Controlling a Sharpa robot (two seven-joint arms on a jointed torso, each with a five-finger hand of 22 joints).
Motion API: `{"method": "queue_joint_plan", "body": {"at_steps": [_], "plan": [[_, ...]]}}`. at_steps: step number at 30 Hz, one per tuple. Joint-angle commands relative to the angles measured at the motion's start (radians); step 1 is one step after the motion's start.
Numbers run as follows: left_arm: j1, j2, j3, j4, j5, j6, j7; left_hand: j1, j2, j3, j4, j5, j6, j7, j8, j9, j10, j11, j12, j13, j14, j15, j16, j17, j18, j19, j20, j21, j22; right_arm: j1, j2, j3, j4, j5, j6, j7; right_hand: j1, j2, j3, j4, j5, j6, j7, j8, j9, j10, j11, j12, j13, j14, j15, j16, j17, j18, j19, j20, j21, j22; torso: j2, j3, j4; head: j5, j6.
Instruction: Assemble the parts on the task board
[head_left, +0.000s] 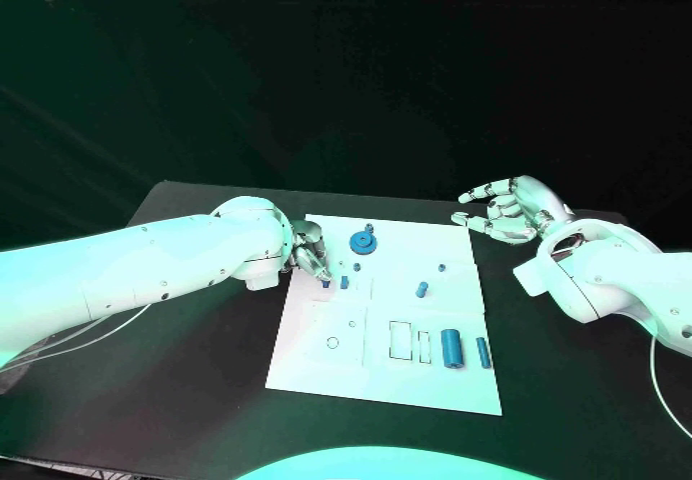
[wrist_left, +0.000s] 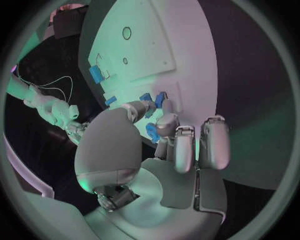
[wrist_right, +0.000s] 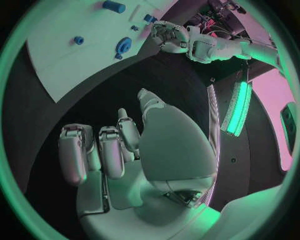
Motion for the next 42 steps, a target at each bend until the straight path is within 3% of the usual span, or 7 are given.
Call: {"method": "queue_joint_plan", "body": {"at_steps": [1, 13, 42], "plan": [[-0.008, 0.008, -0.007, 0.002, 0.030, 0.038, 0.001, -0.010, 0.000, 0.162, -0.173, -0.005, 0.012, -0.009, 0.005, 0.002, 0.008, -0.001, 0.007, 0.005, 0.104, -0.009, 0.007, 0.263, -0.010, 0.006, -0.003, 0.003, 0.010, -0.001, -0.001, 0.000, 0.002, -0.003, 0.011, 0.012, -0.011, -0.001, 0.008, -0.001, 0.003, 0.006, -0.002, 0.001, -0.001, 0.002, -0.003, 0.003, 0.011, 0.086, -0.006, -0.006, 0.183, 0.012, 0.049, -0.008, -0.004, 0.196, 0.000, -0.0002, 0.0005, 0.000, -0.002], [-0.008, 0.010, -0.008, -0.003, 0.020, 0.057, -0.002, -0.014, -0.001, 0.121, -0.177, -0.013, 0.012, -0.017, 0.009, 0.008, 0.018, -0.008, 0.010, 0.013, 0.104, -0.014, 0.007, 0.263, -0.011, 0.007, -0.007, 0.004, 0.014, -0.001, -0.002, 0.000, 0.003, -0.002, 0.011, 0.013, -0.012, 0.000, 0.009, 0.000, 0.004, 0.006, -0.002, 0.001, -0.002, 0.002, -0.003, 0.002, 0.010, 0.086, -0.006, -0.006, 0.183, 0.012, 0.049, -0.008, -0.004, 0.197, 0.000, -0.0002, 0.0004, -0.002, -0.004], [-0.008, 0.000, -0.010, -0.002, -0.058, 0.037, -0.013, 0.018, 0.011, 0.128, -0.200, -0.003, 0.020, -0.015, 0.009, 0.009, 0.021, -0.008, 0.012, 0.022, 0.104, -0.016, 0.007, 0.263, -0.012, 0.011, -0.009, 0.006, 0.019, -0.001, -0.003, 0.000, 0.003, -0.002, 0.009, 0.014, -0.012, 0.000, 0.009, 0.000, 0.004, 0.006, -0.002, 0.001, -0.002, 0.002, -0.003, 0.002, 0.010, 0.086, -0.006, -0.006, 0.183, 0.012, 0.049, -0.008, -0.004, 0.197, 0.000, -0.0007, 0.0009, -0.001, -0.005]]}}
